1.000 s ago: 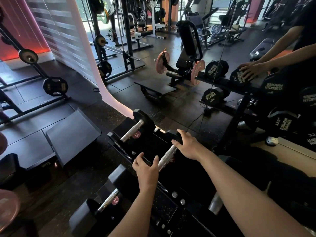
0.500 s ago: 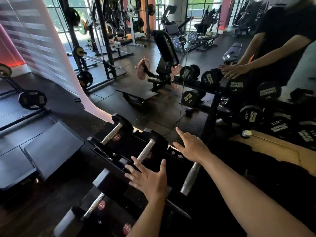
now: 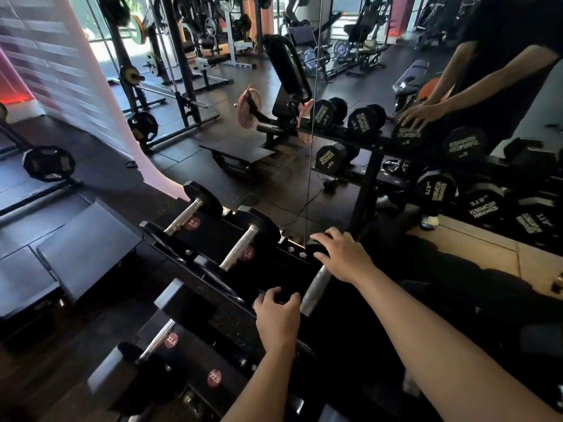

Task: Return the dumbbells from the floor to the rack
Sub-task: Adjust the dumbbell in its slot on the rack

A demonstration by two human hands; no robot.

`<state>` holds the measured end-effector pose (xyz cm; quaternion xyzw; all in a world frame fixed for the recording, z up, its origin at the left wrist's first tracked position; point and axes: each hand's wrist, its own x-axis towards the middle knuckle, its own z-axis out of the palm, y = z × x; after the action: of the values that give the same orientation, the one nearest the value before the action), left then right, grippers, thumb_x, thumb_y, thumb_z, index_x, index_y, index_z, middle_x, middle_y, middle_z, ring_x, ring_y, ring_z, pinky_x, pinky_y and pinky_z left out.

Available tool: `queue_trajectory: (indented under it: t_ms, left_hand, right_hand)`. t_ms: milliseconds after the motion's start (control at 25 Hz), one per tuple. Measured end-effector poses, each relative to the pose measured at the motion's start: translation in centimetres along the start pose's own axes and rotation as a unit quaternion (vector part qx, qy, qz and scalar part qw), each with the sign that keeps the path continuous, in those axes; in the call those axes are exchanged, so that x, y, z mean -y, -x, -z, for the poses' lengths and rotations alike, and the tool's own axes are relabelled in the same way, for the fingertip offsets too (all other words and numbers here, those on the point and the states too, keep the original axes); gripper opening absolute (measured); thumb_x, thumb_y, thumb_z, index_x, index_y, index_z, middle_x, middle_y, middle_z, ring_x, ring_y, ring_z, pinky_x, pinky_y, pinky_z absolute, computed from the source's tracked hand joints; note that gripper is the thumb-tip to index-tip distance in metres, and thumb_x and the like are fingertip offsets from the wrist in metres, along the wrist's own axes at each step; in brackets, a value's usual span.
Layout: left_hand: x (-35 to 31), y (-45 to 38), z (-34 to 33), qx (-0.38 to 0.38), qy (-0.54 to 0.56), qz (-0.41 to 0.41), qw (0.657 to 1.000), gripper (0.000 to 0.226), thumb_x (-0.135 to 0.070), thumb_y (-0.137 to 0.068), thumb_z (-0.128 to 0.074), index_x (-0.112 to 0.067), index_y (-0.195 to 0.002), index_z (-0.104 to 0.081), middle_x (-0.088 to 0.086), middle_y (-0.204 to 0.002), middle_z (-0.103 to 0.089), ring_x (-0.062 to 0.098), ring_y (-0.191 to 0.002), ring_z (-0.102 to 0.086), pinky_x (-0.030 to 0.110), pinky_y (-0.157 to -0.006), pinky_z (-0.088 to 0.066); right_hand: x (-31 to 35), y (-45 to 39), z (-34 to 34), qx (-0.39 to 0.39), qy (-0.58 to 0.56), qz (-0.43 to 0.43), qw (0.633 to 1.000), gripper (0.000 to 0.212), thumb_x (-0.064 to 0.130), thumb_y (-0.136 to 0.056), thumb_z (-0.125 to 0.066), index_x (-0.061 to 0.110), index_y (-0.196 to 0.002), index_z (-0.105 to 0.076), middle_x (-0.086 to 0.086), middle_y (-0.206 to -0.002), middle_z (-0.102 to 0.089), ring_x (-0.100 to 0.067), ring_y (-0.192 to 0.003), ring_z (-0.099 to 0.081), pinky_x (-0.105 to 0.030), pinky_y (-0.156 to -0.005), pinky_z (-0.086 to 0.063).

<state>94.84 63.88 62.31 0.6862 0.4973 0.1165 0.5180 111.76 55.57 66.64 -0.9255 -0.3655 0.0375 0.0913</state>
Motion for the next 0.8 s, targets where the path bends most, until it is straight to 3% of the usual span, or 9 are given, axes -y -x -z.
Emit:
queue_trajectory:
  t_ms: [80,200,400,800]
  left_hand:
    - [0.2,-0.1,0.0,0.001,0.019,0.000,1.000,0.030,-0.038,-0.082,-0.063,-0.027,-0.110,-0.069,0.002,-0.118,-0.066,0.016,-0.091,-0.065,0.032,-0.074,-0.054]
    - [0.8,0.0,0.1,0.002,0.035,0.009,0.999,0.015,-0.039,-0.075,-0.057,-0.035,-0.086,-0.066,0.003,-0.101,-0.071,0.020,-0.084,-0.070,0.034,-0.066,-0.057]
    - [1.0,-0.3,0.3,0.014,0.004,0.014,1.000,0.010,-0.037,-0.077,-0.057,-0.031,-0.081,-0.063,0.005,-0.101,-0.069,0.021,-0.079,-0.069,0.026,-0.054,-0.045]
    - [0.9,-0.4,0.7,0.030,-0.044,0.000,0.999,0.013,-0.044,-0.077,-0.056,-0.033,-0.083,-0.061,0.002,-0.100,-0.068,0.019,-0.077,-0.068,0.026,-0.053,-0.043]
  right_hand:
    - [-0.1,-0.2,-0.5,-0.016,0.024,0.006,1.000,0.044,0.036,-0.100,-0.049,0.037,-0.144,-0.040,-0.004,-0.139,-0.043,-0.029,-0.117,-0.047,-0.049,-0.090,-0.048]
    - [0.0,-0.5,-1.0,-0.030,0.064,0.038,0.997,0.045,0.029,-0.101,-0.048,0.038,-0.145,-0.041,-0.008,-0.140,-0.043,-0.030,-0.115,-0.047,-0.047,-0.089,-0.046]
    - [0.8,-0.4,-1.2,-0.038,0.058,0.026,0.997,0.043,0.028,-0.101,-0.049,0.040,-0.142,-0.044,-0.008,-0.141,-0.043,-0.030,-0.117,-0.046,-0.046,-0.090,-0.044]
    - [0.6,0.3,-0.9,-0.027,0.063,0.009,0.998,0.047,0.039,-0.098,-0.049,0.039,-0.143,-0.040,-0.005,-0.144,-0.039,-0.030,-0.121,-0.044,-0.048,-0.094,-0.044]
